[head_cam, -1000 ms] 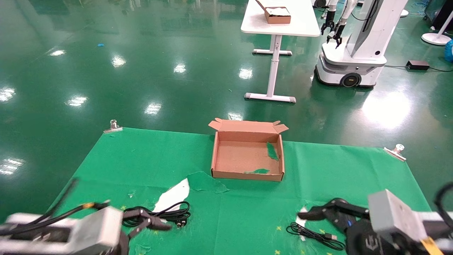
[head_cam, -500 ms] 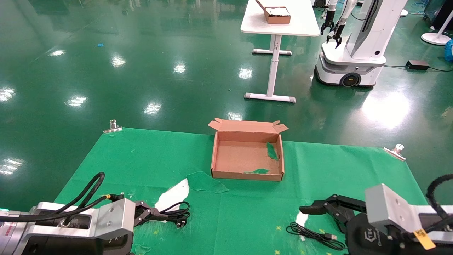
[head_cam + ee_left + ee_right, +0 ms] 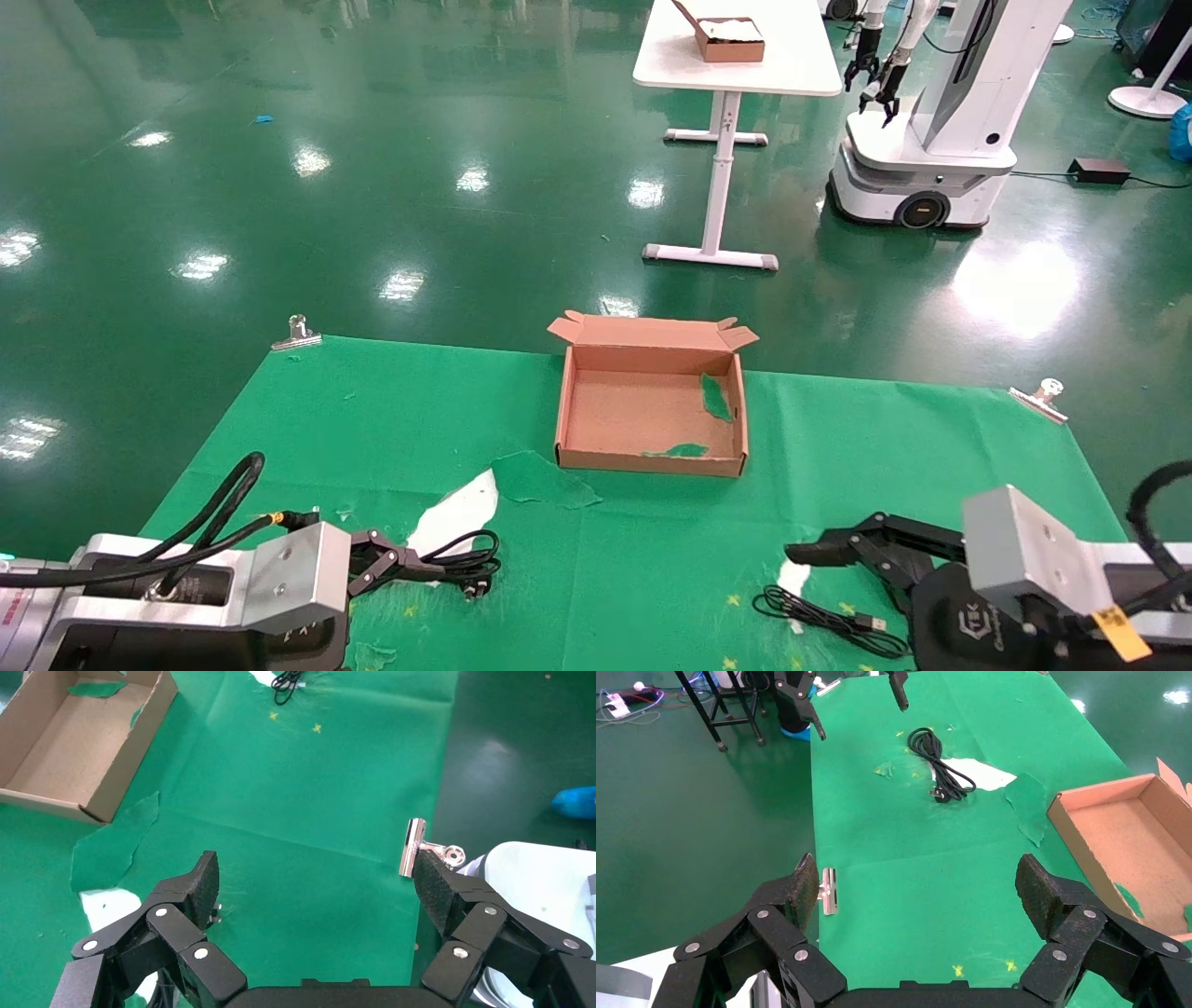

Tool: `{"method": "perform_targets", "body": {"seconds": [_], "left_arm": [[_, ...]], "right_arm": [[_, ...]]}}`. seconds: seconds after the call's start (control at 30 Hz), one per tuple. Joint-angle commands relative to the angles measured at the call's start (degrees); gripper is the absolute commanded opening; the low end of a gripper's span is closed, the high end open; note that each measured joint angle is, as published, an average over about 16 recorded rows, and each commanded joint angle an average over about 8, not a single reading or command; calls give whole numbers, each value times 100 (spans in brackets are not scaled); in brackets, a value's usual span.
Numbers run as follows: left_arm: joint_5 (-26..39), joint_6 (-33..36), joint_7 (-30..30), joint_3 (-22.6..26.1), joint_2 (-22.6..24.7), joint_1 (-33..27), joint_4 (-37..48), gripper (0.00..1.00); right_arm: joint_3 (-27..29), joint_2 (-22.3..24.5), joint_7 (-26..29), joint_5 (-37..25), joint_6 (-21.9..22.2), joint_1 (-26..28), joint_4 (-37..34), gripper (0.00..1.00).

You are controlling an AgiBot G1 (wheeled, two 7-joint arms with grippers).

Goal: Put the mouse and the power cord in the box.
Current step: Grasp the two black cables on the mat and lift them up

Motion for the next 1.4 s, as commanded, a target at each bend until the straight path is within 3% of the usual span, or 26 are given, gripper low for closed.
{"method": "perform_targets", "body": {"seconds": [0.03,1.13,1.27,1.4], "left_arm": [[-16,0,4,-6,-5,7,-1,100],[-71,6,16,-27,-21,28,-6,100],[204,-18,11,79,9,8,-54,100],[1059,-98,-109,411,189,-98,-132,100]], "right_arm": [[2,0,-1,6,-1,-3,1,100],[9,-3,-14,27,-10,-12,-9,100],[-28,-5,-78,-106,28,-37,-69,100],[-153,-34,-134,-485,173,-106,-165,100]]}}
